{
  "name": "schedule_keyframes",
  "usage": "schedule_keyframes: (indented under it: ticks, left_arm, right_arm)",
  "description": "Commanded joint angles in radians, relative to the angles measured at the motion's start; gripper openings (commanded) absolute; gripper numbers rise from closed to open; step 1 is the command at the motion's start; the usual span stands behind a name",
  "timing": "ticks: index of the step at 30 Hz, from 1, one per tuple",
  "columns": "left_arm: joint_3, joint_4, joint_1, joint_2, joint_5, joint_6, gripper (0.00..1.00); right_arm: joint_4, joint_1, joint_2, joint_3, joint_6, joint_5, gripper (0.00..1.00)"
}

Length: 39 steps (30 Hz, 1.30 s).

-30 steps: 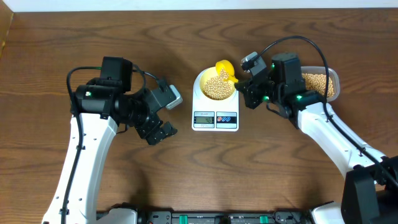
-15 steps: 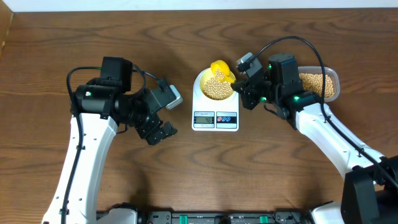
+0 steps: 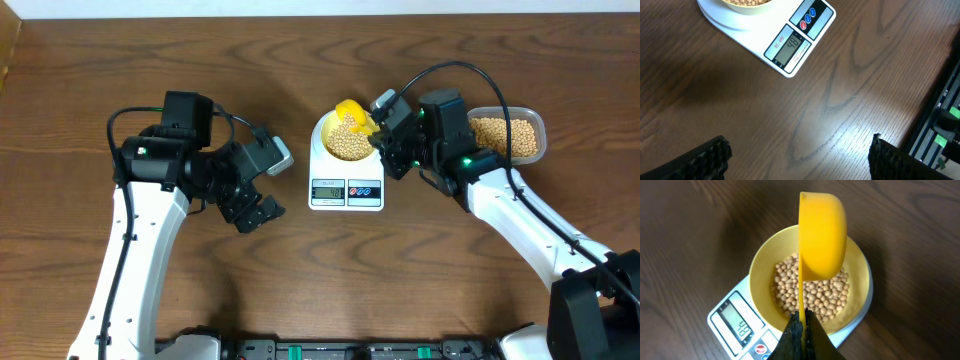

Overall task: Scoop item into bowl and weigh 50g on scale
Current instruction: 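Tilt the scoop further with the right gripper to add soybeans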

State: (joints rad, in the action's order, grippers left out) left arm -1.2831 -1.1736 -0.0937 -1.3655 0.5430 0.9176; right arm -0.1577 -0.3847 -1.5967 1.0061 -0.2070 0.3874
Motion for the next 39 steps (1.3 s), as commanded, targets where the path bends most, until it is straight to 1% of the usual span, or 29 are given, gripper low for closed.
schedule_keyframes:
  ticks: [1, 26, 33, 39]
  left_arm:
    - [0.005, -0.003, -0.002, 0.001, -0.006, 0.009, 0.90]
    - [0.005, -0.003, -0.002, 0.001, -0.006, 0.009, 0.90]
    - [0.005, -0.003, -0.002, 0.001, -0.006, 0.009, 0.90]
    - [0.005, -0.003, -0.002, 0.001, -0.006, 0.009, 0.90]
  right_arm:
    - [0.007, -0.004, 0.008, 0.007, -0.026, -0.023, 0.01]
    - [0.011, -0.004, 0.008, 0.007, -0.025, -0.023, 0.01]
    - [0.011, -0.002, 0.008, 0.007, 0.081, -0.011, 0.01]
    - [0.011, -0.002, 0.008, 0.007, 0.125, -0.006, 0.01]
